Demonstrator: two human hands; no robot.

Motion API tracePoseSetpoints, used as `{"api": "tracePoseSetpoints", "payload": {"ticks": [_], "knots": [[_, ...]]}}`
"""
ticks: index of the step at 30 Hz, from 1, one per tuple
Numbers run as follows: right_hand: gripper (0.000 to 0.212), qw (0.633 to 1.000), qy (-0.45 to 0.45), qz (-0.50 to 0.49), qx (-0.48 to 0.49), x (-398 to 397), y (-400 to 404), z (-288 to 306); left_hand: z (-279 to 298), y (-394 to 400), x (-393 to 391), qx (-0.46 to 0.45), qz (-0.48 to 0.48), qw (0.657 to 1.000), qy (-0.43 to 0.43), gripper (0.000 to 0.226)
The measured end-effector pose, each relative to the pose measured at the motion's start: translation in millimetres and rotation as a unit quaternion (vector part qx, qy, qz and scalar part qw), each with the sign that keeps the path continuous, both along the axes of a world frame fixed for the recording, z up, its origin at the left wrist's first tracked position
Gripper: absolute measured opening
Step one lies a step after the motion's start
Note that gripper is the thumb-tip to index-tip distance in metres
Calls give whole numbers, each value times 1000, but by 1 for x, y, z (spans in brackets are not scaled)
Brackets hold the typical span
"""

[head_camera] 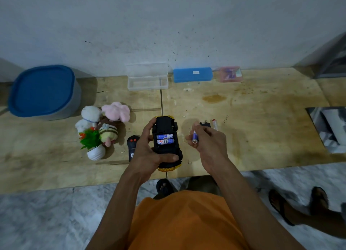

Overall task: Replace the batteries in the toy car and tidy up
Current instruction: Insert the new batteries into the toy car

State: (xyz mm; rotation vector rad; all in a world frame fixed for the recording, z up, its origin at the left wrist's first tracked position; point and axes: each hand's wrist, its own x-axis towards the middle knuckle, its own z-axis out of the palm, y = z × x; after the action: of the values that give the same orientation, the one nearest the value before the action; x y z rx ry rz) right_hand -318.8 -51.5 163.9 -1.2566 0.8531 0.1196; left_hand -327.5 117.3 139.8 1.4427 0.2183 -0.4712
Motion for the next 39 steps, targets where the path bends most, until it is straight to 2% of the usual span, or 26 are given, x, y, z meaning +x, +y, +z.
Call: {"api": "tracePoseSetpoints", "payload": {"ticks": [2,4,10,14,21,26,30,35,39], "knots": [[8,999,-22,15,17,1,3,1,2,0,0,-8,-1,1000,1,122],[9,998,-53,41,2,-1,7,1,2,2,0,-13,-2,1000,2,122],[14,975,-114,100,-164,-7,15,-5,1,2,2,-38,-5,999,5,122],[16,953,-151,117,-234,-12,20,-13,0,4,4,-53,-3,999,8,123],[11,921,-177,166,-304,-19,26,-23,-2,6,10,-84,-3,996,10,127],[18,950,-91,188,-232,-4,20,-19,0,7,9,-84,-14,996,-4,123],[24,954,-72,187,-224,-1,20,-25,-3,6,5,-73,-16,997,-11,122],[20,931,-123,218,-264,-1,21,-30,-7,12,7,-88,-15,996,0,124],[18,900,-144,250,-328,0,21,-35,-8,13,12,-90,-16,996,8,121]]}}
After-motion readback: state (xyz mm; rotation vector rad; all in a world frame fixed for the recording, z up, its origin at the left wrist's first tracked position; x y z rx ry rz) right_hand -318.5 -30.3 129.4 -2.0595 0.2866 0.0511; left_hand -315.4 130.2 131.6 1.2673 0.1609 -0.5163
